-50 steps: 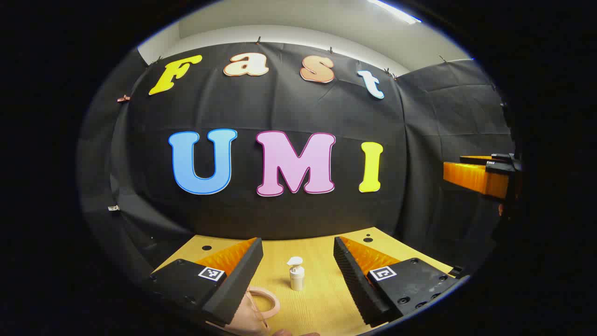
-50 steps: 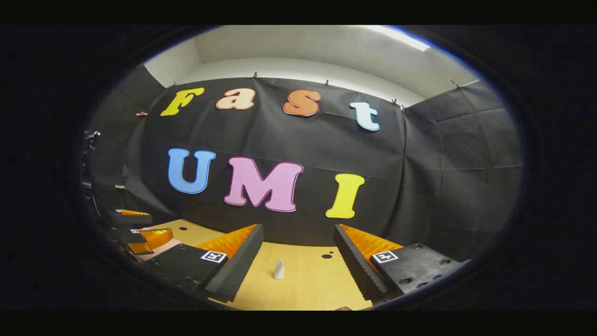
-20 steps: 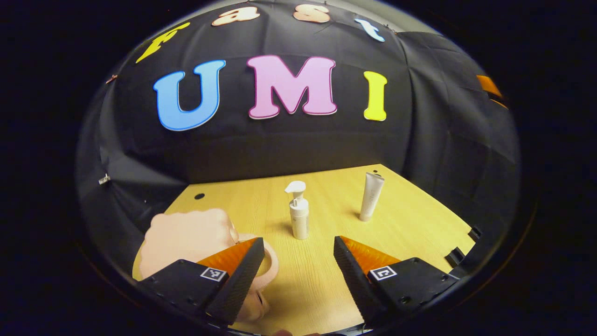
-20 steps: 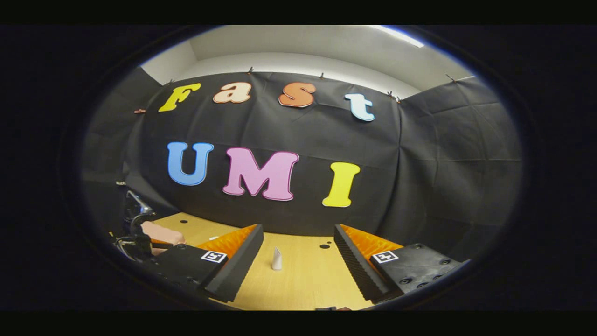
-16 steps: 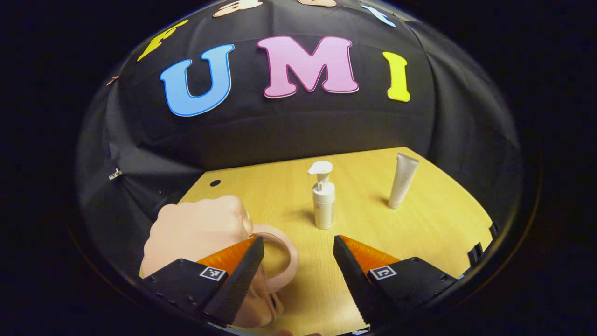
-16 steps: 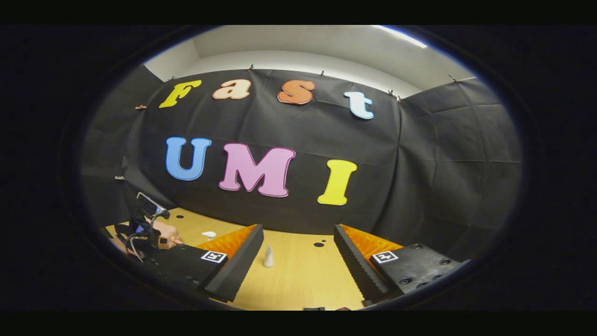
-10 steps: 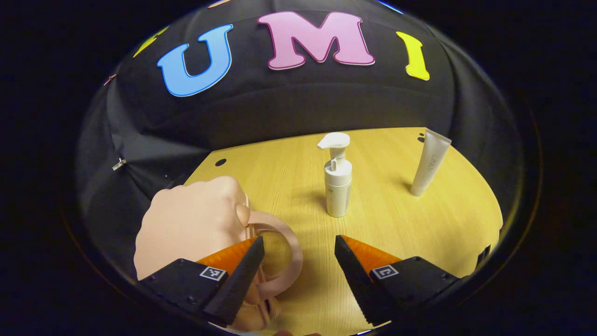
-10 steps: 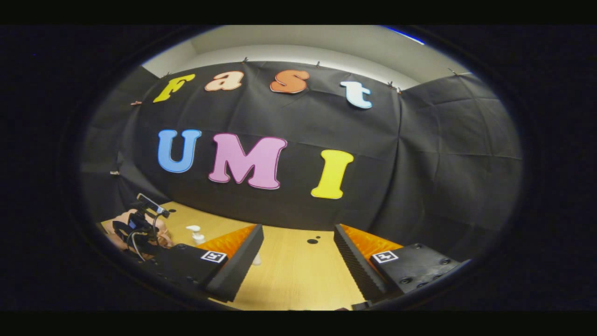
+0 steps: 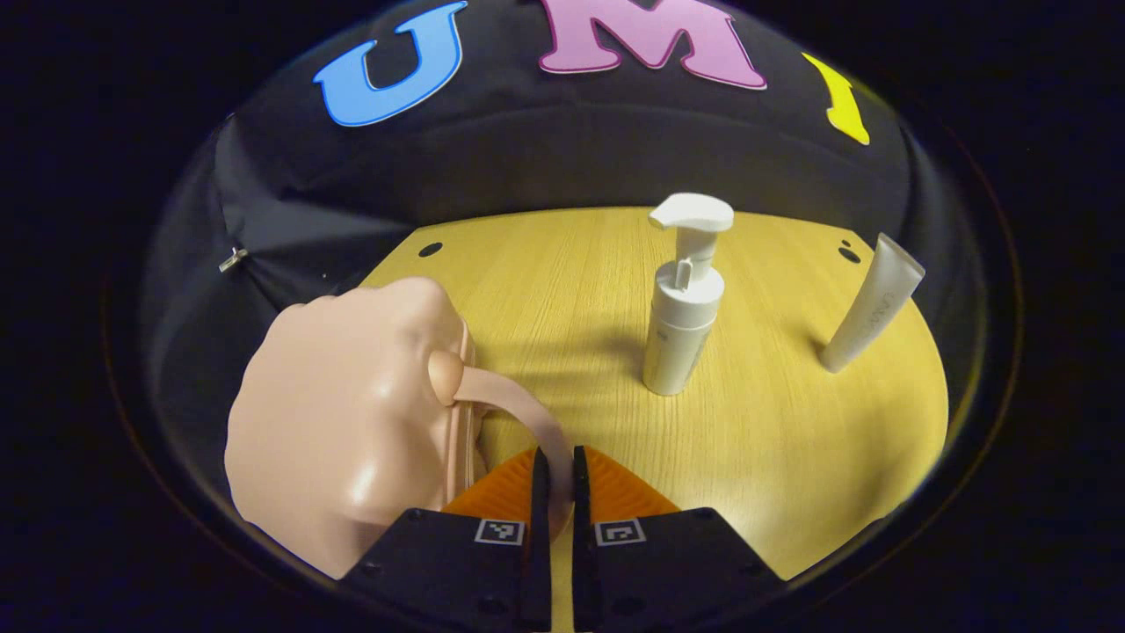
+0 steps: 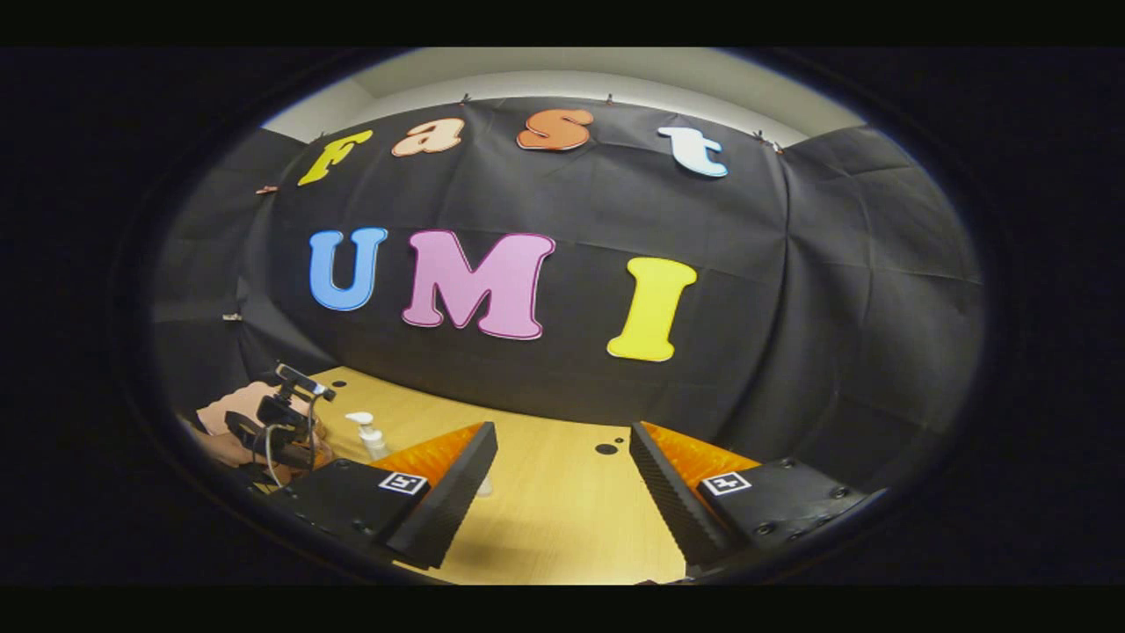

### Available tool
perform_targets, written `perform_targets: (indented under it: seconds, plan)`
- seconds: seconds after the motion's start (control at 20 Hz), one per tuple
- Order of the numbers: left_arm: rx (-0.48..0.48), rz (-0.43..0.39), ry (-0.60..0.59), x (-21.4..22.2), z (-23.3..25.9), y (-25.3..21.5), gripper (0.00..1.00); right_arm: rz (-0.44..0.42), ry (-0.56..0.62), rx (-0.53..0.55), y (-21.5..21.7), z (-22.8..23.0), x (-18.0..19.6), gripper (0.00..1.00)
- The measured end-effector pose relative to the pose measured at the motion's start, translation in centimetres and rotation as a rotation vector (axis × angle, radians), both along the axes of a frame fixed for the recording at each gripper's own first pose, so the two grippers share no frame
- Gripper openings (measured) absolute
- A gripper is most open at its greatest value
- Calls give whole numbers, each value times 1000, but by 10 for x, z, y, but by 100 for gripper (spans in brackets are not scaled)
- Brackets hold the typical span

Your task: First open the suitcase, pack the skin care products into it, and then close the suitcase.

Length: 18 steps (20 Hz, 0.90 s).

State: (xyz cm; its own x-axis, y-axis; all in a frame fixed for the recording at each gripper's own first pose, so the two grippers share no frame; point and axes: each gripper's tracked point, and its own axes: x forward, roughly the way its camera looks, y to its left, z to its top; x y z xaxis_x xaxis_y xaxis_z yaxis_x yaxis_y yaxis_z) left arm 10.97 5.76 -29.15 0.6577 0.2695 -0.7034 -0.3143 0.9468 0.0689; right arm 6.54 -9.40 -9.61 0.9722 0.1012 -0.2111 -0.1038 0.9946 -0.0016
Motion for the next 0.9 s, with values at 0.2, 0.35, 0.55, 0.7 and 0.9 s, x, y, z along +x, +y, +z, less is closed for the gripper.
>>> perform_targets:
  seconds: [0.2, 0.35, 0.55, 0.7, 0.9]
  plan:
    - [-58, -55, -44, -9, 56, 8, 13, -43, 12, -12, 13, -2, -2, 97]
    - [-76, -154, -116, -28, 126, 24, 13, -44, -13, -7, 44, 7, 1, 97]
    - [-192, -193, -195, -60, 205, 76, 13, -13, -25, 34, 92, 19, 12, 96]
    - [-106, -160, -251, -75, 242, 160, 13, 0, -33, 58, 120, 23, 18, 96]
    - [187, -35, -255, -91, 262, 317, 12, 6, -25, 47, 143, 21, 21, 96]
